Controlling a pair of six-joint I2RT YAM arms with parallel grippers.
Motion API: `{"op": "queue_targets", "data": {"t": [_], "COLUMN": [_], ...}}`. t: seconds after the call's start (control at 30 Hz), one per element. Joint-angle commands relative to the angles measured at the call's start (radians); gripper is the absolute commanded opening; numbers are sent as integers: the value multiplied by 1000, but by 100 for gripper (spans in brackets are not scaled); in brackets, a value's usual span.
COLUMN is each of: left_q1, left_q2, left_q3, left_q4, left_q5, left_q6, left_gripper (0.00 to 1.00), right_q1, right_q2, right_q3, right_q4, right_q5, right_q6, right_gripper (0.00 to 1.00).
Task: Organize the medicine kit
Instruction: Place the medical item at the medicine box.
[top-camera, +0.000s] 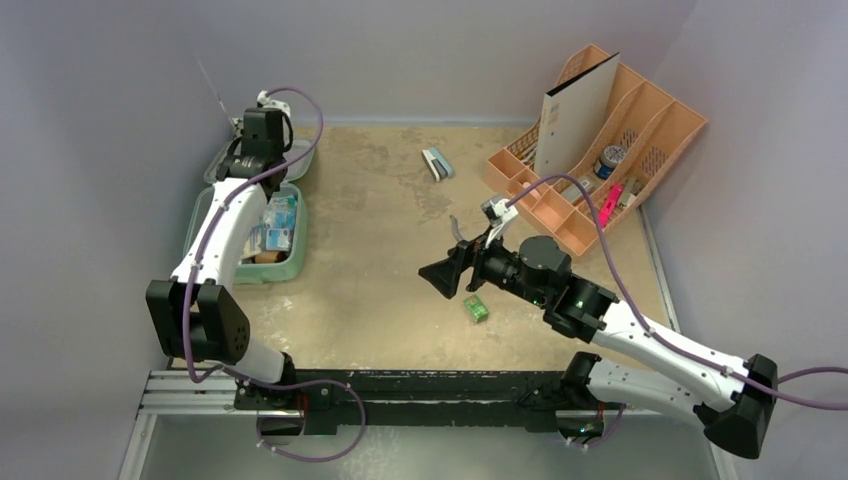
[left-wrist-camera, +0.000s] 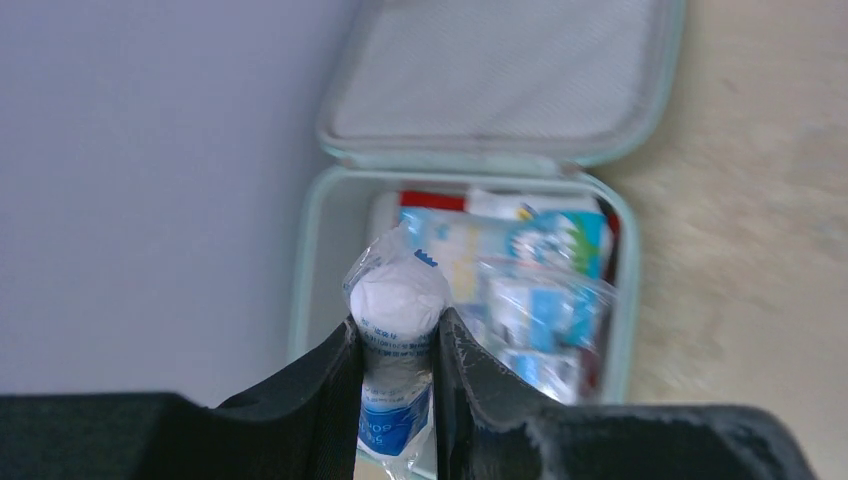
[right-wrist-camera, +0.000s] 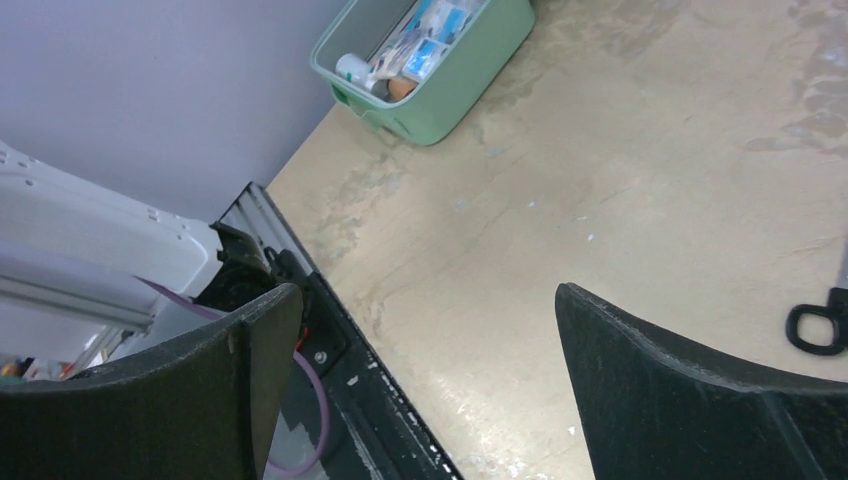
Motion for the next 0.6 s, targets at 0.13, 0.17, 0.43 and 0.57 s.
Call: {"op": "queue_targets", "data": {"t": [0.13, 0.17, 0.43, 0.57], "left_q1": [31, 50, 156, 177], "left_q2": [63, 81, 169, 215], "left_q3": [-87, -89, -125, -151], "left_q4": [506, 517, 546, 540], "left_q5": [-310, -310, -305, -259], "left_q6": [352, 351, 283, 260], "left_gripper": [21, 21, 21, 21], "right_q1": [5, 5, 5, 4], "right_q2": [-76, -81, -105, -104], "right_q3": [8, 9, 14, 12], "right_q4": [-28, -30, -23, -26], "right_q5": [87, 90, 125, 169], "right_q6": [-52, -54, -60, -75], "right_gripper": [99, 99, 99, 99]}}
